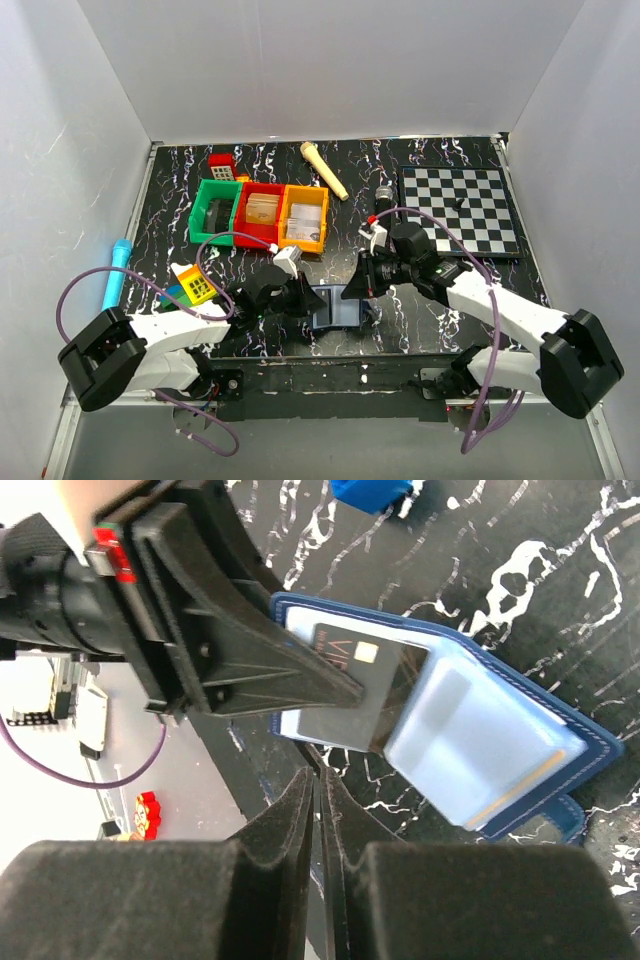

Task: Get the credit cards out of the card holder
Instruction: Place the card holder at the center of the board.

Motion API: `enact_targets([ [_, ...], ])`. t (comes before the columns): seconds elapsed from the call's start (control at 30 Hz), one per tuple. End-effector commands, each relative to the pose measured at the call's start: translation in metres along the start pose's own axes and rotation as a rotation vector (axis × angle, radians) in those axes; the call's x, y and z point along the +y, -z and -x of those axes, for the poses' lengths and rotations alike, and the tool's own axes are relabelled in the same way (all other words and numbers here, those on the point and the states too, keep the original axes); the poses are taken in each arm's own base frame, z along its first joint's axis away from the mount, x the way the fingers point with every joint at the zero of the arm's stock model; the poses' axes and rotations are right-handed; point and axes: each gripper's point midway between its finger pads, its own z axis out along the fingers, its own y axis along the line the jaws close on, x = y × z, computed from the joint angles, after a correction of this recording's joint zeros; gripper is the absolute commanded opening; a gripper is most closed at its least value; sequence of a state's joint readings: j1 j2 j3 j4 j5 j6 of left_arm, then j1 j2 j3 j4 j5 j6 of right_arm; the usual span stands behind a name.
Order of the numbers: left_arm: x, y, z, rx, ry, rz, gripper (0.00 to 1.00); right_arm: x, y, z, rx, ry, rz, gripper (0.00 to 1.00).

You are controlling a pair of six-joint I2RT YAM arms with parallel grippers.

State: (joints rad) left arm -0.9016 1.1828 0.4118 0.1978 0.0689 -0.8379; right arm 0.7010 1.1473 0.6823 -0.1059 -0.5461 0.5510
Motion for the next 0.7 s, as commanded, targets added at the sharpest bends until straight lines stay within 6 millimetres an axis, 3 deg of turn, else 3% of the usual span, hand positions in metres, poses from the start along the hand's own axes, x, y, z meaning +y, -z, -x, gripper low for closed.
enact_targets([
  [0.0, -0.019, 0.001, 0.007, -0.01, 0.018, -0.141, 0.0, -0.009, -0.012, 0.0, -0.001, -0.027, 0.054, 0.12],
  [0.57, 0.011, -0.014, -0.012, 0.117, 0.072, -0.118, 0.01, -0.072, -0.048, -0.03, 0.097, -0.201, -0.02, 0.11],
  [0.67, 0.017, -0.017, -0.015, 0.133, 0.08, -0.092, 0.1, -0.08, -0.05, -0.036, 0.115, -0.225, -0.044, 0.11],
])
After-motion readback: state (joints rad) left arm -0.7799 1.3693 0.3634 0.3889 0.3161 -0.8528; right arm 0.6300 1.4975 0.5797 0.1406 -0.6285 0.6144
